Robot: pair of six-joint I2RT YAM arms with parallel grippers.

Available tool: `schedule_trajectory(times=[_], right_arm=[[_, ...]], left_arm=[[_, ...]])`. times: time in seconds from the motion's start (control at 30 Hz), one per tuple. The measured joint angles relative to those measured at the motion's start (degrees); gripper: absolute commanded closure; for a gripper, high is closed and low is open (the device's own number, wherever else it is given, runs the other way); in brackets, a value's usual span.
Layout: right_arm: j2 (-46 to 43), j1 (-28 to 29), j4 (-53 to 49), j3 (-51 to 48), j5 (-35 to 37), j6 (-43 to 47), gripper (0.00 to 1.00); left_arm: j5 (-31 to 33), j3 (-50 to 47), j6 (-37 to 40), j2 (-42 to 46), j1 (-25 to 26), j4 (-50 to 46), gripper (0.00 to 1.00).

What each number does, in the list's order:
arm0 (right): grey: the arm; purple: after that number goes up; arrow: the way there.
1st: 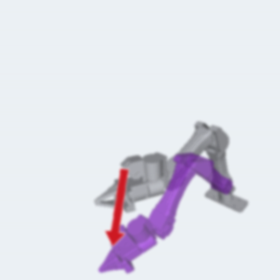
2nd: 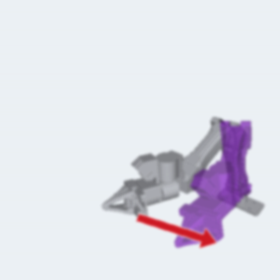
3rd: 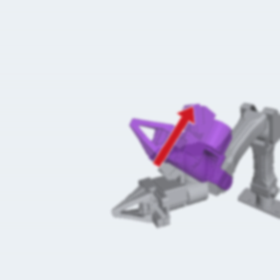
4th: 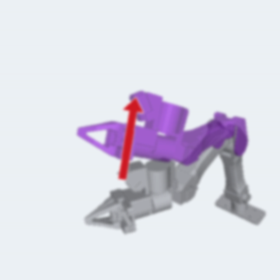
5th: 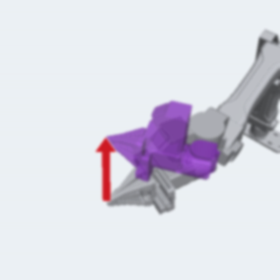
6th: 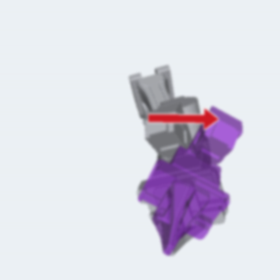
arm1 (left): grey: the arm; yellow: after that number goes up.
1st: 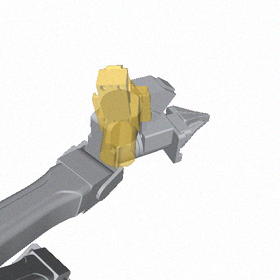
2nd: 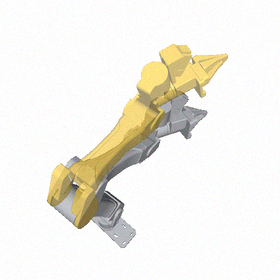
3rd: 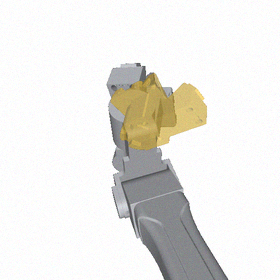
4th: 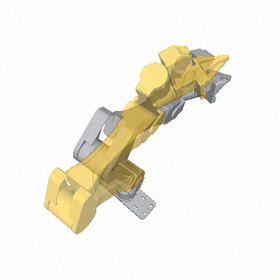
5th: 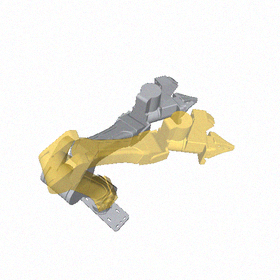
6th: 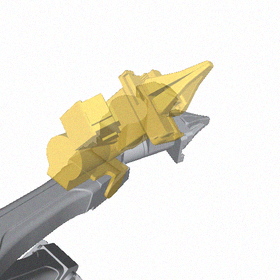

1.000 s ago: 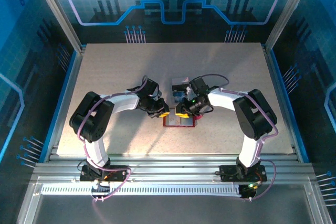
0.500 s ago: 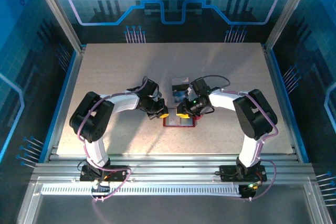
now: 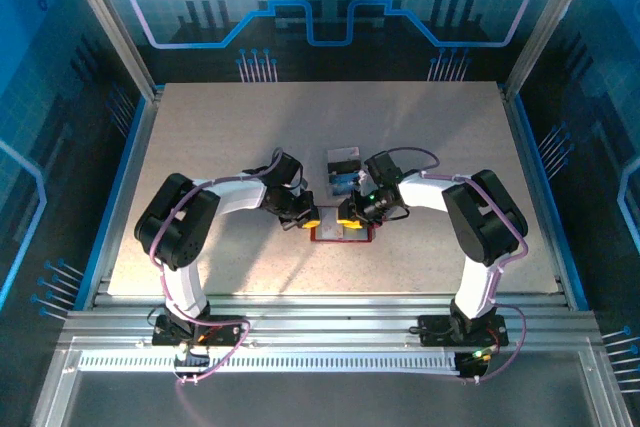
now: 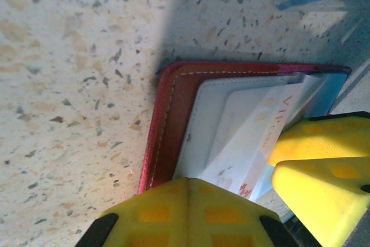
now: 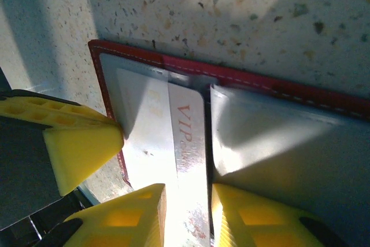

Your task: Take the credit cards out of the card holder

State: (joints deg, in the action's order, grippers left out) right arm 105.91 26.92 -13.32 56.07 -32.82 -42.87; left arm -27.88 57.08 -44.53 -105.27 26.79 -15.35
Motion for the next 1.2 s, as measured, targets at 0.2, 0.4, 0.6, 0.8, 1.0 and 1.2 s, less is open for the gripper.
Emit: schedule_trajectory(times=[0.2,0.4,0.6,0.8,1.0,1.2], right_arm=[[0.3,-0.1,1.9,-0.7,-1.2,-0.6,0.72],[0.3,-1.1,5.5,-2.5,-3.6,-2.1,0.75],[0.3,-1.8,9.4,-4.3,-5.6,-4.0,0.78],[0.3,-1.9,11.8,-5.6,-5.9,-5.3,0.85],[0.3,-2.3,13.1,-6.7,-6.7,-5.4,0.88],[-2.4,-3.8,12.7,-8.5,-6.6,-4.9,0.92]], left_arm=[[0.0,0.0,0.2,-0.2,0.2,0.0,0.96],[0.0,0.0,0.1,-0.2,0.3,0.0,0.96],[0.2,0.0,0.2,-0.2,0.4,0.0,0.96],[0.2,0.0,0.2,-0.2,0.4,0.0,0.96],[0.6,0.0,0.1,-0.2,0.4,0.0,0.96],[0.7,0.0,0.1,-0.2,0.5,0.0,0.96]])
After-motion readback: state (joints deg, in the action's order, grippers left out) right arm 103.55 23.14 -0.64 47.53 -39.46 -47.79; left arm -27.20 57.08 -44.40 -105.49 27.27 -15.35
